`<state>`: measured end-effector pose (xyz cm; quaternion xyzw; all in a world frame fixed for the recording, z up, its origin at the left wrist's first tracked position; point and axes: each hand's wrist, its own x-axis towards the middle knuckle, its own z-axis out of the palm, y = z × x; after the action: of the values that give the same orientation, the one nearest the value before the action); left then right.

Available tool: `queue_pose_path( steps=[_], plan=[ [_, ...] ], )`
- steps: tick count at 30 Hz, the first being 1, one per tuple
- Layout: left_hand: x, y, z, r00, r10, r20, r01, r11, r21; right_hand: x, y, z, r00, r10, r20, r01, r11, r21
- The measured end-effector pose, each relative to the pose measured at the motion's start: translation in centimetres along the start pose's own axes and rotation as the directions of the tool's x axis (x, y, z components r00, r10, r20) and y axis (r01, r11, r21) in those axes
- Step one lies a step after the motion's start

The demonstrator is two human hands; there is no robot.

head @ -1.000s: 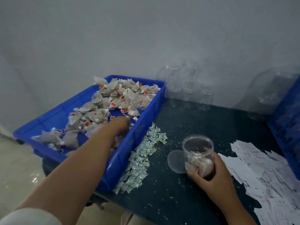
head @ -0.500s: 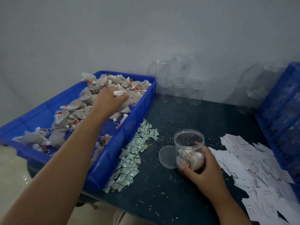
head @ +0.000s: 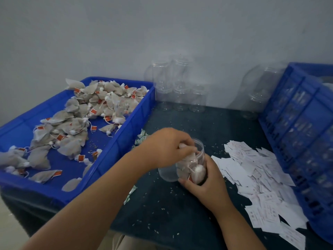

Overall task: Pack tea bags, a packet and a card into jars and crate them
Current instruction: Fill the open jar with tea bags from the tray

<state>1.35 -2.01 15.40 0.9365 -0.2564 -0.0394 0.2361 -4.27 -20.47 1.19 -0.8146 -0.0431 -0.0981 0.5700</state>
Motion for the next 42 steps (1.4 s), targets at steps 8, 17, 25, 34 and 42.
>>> queue_pose_path(
  steps=[8, 17, 25, 34, 42],
  plan=[
    [2.0, -8.2, 2.0, 0.922, -0.338, -0.189, 0.35, 0.936, 0.029, 0.0, 0.0, -0.1, 1.0, 0.012, -0.004, -0.012, 1.0, 0.022],
    [2.2, -13.7, 7.4, 0.878, -0.347, -0.33, 0.393, 0.916, 0.081, 0.1, 0.0, 0.0, 1.0, 0.019, -0.022, -0.019, 0.999, 0.038],
    [2.0, -11.8, 4.5, 0.754, -0.445, -0.482, 0.354, 0.895, -0.273, 0.3, -0.1, -0.1, 1.0, 0.014, -0.027, -0.012, 0.998, 0.06],
    [-0.2, -0.7, 1.0, 0.941, -0.151, -0.302, -0.008, 0.884, -0.467, 0.1, -0.6, 0.0, 0.997, 0.0, -0.078, 0.01, 0.991, 0.131],
    [-1.0, 1.0, 2.3, 0.946, -0.057, -0.318, -0.024, 0.969, -0.245, 0.4, -0.4, 0.1, 0.99, 0.03, -0.135, -0.009, 0.988, 0.154]
  ],
)
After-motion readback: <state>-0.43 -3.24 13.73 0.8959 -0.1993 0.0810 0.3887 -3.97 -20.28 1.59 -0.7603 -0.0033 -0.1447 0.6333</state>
